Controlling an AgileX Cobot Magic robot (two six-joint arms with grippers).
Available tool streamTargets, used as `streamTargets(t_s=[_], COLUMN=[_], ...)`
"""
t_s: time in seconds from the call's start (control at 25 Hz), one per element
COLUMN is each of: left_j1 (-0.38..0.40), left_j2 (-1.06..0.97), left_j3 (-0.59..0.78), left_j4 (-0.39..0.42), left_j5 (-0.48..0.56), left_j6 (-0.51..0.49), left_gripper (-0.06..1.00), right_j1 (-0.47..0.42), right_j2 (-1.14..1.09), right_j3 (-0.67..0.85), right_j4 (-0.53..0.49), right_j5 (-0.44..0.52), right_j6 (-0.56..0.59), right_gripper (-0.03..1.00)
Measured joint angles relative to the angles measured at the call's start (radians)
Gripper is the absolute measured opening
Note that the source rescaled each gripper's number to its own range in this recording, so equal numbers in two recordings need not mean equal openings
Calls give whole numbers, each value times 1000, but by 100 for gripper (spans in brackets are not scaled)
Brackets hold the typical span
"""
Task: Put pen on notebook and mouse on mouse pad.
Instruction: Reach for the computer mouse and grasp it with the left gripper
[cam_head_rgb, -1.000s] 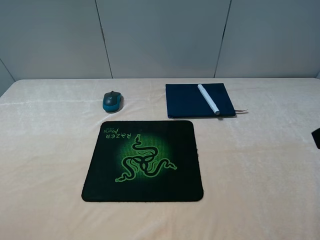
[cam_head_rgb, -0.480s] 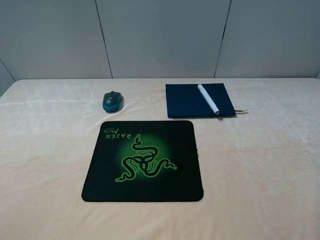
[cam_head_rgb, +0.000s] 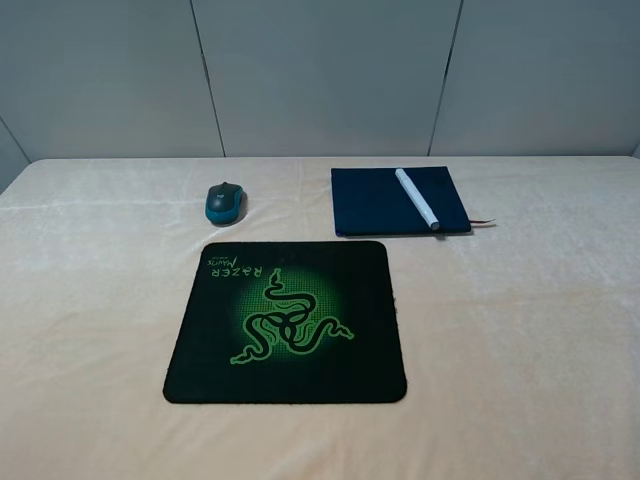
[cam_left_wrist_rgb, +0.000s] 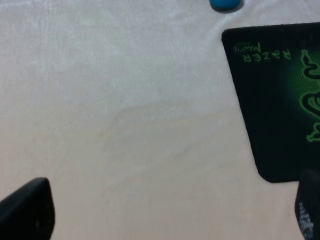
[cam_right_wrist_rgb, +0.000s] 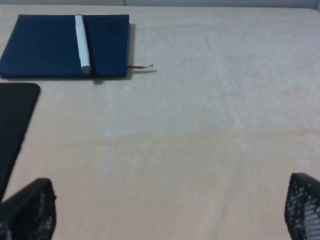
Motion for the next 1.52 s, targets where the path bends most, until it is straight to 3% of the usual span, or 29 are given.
streamTargets(t_s=[1.52], left_j1=[0], left_j2=[0], left_j3=[0], left_j4=[0], left_j5=[0], left_j6=[0], left_gripper=[92], right_j1=[0], right_j2=[0], right_j3=[0], right_j4=[0], right_j5=[-2], right_j6=[0], right_gripper=[100])
